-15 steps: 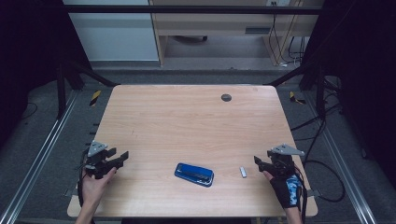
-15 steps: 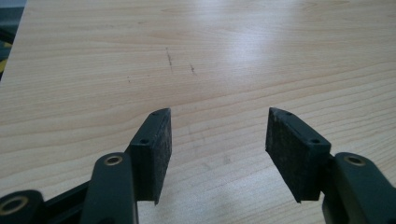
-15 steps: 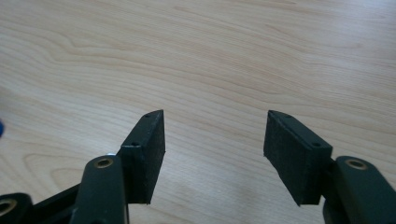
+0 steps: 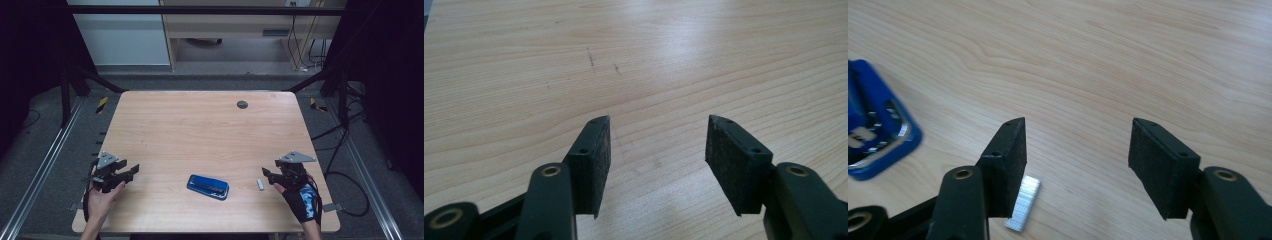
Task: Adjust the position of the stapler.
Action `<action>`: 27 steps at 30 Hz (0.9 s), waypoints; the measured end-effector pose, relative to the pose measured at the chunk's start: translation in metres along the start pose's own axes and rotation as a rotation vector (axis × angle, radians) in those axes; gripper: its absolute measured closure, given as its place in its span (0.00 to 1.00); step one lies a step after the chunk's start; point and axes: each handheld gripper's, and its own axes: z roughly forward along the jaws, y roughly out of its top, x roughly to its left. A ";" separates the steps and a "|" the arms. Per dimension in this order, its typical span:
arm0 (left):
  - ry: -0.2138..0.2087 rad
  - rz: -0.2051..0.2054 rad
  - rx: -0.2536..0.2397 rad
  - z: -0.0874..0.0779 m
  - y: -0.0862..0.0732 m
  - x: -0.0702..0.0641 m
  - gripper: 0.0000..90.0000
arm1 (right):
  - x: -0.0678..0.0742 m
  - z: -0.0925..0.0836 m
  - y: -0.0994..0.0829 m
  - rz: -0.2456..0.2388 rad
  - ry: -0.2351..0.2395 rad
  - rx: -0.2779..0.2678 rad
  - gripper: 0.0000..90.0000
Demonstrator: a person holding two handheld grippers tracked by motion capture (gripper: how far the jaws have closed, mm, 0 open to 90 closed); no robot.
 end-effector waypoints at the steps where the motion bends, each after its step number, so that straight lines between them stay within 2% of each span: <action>1: -0.002 -0.002 0.000 0.000 0.000 0.000 0.50 | 0.004 0.000 0.003 -0.006 0.011 0.002 0.46; 4: -0.002 0.005 0.001 -0.002 0.001 0.000 0.51 | 0.016 -0.001 0.014 -0.074 0.049 0.010 0.47; 8: 0.002 -0.009 0.011 -0.002 0.001 -0.001 0.51 | 0.024 -0.002 0.022 -0.102 0.083 0.018 0.48; 12: -0.004 0.000 0.025 -0.001 0.002 -0.003 0.51 | 0.029 -0.003 0.032 -0.125 0.119 0.026 0.52; 13: -0.012 0.004 0.026 -0.001 0.003 -0.004 0.51 | 0.032 -0.005 0.040 -0.127 0.139 0.032 0.53; 14: -0.012 0.004 0.026 -0.001 0.003 -0.004 0.51 | 0.032 -0.005 0.040 -0.127 0.139 0.032 0.53; 15: -0.011 0.012 0.033 -0.001 0.003 -0.006 0.51 | 0.036 -0.006 0.048 -0.147 0.157 0.027 0.54; 18: -0.017 0.017 0.038 -0.001 0.003 -0.006 0.51 | 0.041 -0.007 0.056 -0.163 0.177 0.024 0.56; 20: -0.018 0.019 0.039 -0.001 0.004 -0.007 0.51 | 0.049 -0.007 0.066 -0.185 0.213 0.027 0.58; 27: -0.022 0.018 0.037 -0.002 0.004 -0.007 0.51 | 0.064 0.000 0.080 -0.230 0.242 0.054 0.58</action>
